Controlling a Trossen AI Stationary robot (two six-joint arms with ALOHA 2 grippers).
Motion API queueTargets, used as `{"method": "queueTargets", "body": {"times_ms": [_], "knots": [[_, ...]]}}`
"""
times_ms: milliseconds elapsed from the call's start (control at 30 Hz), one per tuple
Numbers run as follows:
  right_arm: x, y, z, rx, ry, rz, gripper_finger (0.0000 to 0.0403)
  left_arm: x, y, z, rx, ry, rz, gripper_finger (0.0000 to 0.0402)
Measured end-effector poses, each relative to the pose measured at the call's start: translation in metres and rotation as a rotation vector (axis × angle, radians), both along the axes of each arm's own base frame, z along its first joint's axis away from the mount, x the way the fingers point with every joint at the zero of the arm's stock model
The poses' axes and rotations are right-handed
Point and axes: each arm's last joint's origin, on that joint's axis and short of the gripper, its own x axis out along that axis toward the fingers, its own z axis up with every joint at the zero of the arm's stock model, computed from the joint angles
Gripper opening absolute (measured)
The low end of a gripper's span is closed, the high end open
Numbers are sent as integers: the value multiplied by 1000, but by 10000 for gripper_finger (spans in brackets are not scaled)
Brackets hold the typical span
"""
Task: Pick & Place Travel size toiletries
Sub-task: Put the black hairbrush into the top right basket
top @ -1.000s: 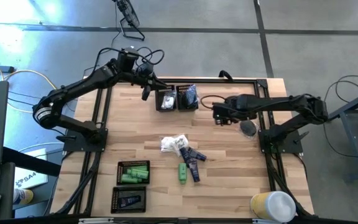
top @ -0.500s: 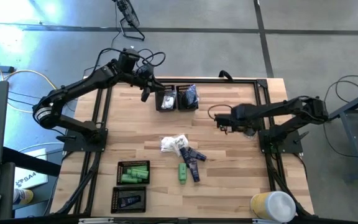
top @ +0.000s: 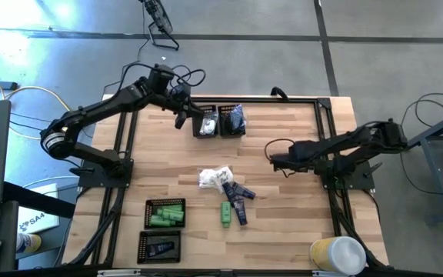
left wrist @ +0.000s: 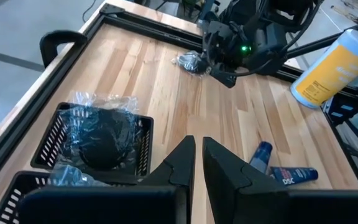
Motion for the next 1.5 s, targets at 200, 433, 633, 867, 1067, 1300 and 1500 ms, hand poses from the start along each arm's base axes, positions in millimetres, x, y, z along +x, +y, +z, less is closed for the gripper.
{"method": "queueTargets", "body": {"times_ms": [200, 433, 633, 867, 1067, 1300, 1500], "knots": [[-5, 1, -2, -149, 11, -38, 2, 0, 0, -1, -8, 3, 0, 28], [-9, -4, -7, -172, 105, -53, 2, 0, 0, 0, -7, -2, 1, 28], [-7, -8, -18, -186, 184, -57, 2, 0, 0, 0, -7, -2, 1, 28], [-8, -8, -38, -173, 193, -20, 2, 0, 0, -1, -11, 3, 2, 28], [6, -4, -29, -131, 107, -4, 2, 0, 0, -2, -18, 10, 2, 28], [33, -2, -11, -19, -148, 101, 2, 0, 0, -1, -11, 3, 2, 28], [62, 1, -7, 60, -435, 236, 2, 0, 0, -1, -10, 2, 3, 28]]}}
